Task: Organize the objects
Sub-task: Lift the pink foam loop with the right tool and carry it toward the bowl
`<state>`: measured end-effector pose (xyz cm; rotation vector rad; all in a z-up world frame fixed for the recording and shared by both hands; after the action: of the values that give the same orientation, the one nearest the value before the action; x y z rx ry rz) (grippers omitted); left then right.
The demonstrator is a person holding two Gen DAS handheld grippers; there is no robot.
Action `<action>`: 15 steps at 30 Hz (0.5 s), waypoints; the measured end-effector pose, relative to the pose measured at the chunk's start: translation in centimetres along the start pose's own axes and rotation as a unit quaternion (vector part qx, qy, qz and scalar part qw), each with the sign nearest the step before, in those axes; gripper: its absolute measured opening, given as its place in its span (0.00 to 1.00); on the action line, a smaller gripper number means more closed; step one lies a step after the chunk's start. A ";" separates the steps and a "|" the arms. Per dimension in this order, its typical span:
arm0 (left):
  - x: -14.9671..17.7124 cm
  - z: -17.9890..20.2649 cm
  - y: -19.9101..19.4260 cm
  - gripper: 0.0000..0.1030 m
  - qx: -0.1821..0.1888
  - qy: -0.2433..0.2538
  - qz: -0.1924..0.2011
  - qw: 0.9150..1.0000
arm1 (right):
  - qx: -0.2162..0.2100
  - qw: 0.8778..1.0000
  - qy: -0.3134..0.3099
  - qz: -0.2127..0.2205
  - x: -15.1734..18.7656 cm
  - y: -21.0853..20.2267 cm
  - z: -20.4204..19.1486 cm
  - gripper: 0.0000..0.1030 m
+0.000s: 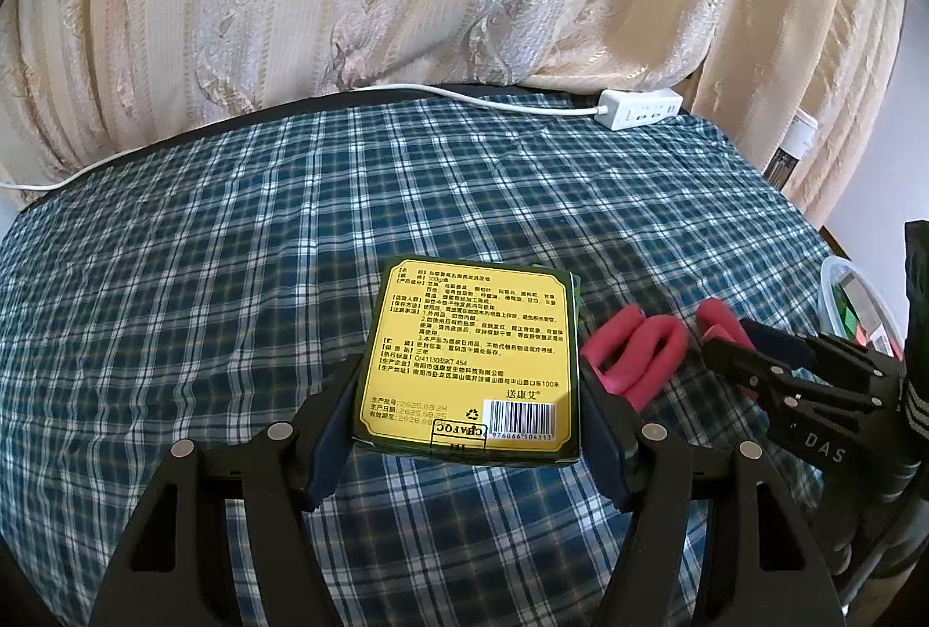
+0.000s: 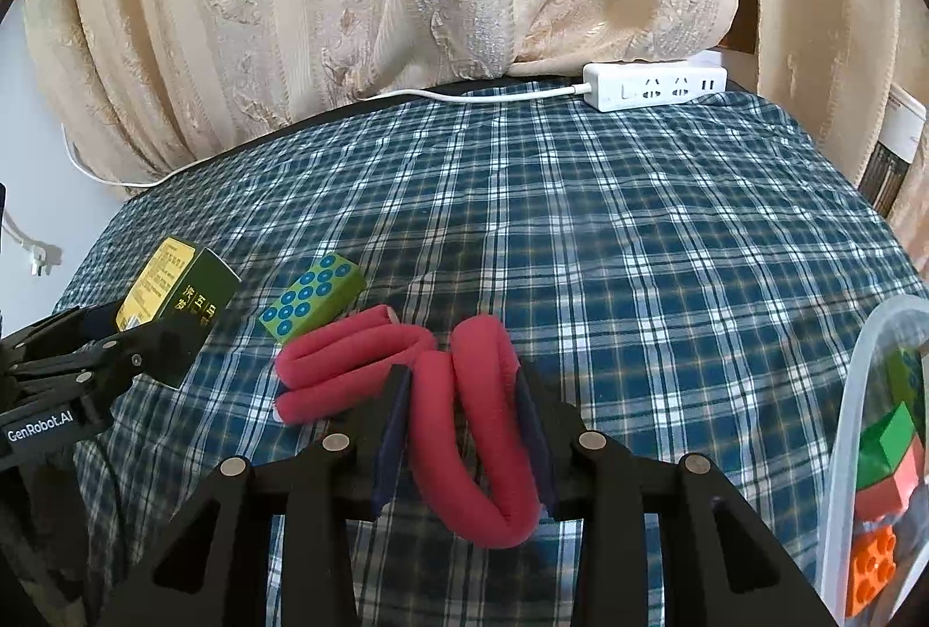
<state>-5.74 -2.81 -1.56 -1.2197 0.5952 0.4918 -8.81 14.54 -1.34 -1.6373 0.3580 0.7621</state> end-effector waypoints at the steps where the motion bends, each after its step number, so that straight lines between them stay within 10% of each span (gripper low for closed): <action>1: 0.0 0.0 0.0 0.66 0.001 0.000 0.000 1.000 | -0.002 1.000 0.001 0.000 0.1 0.0 0.0 0.46; 3: -0.1 0.1 -0.1 0.66 0.002 0.001 0.001 1.000 | -0.002 1.000 0.005 -0.002 0.3 0.0 0.1 0.62; 15: 0.0 0.7 -0.4 0.66 0.006 0.007 0.003 1.000 | -0.001 1.000 0.002 -0.017 1.2 0.7 0.3 0.65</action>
<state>-5.37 -2.19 -1.15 -1.2114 0.6133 0.4837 -8.47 14.89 -2.62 -1.6421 0.3319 0.7342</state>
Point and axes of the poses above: each gripper's, at about its wrist camera, not at the fingertips, and y roughly the way its jaws point, z to its right, x to its underside, the point moved 9 cm from there along y, roughly the way its jaws point, and after that the axes turned 10 degrees about x, right-handed, at the moved point
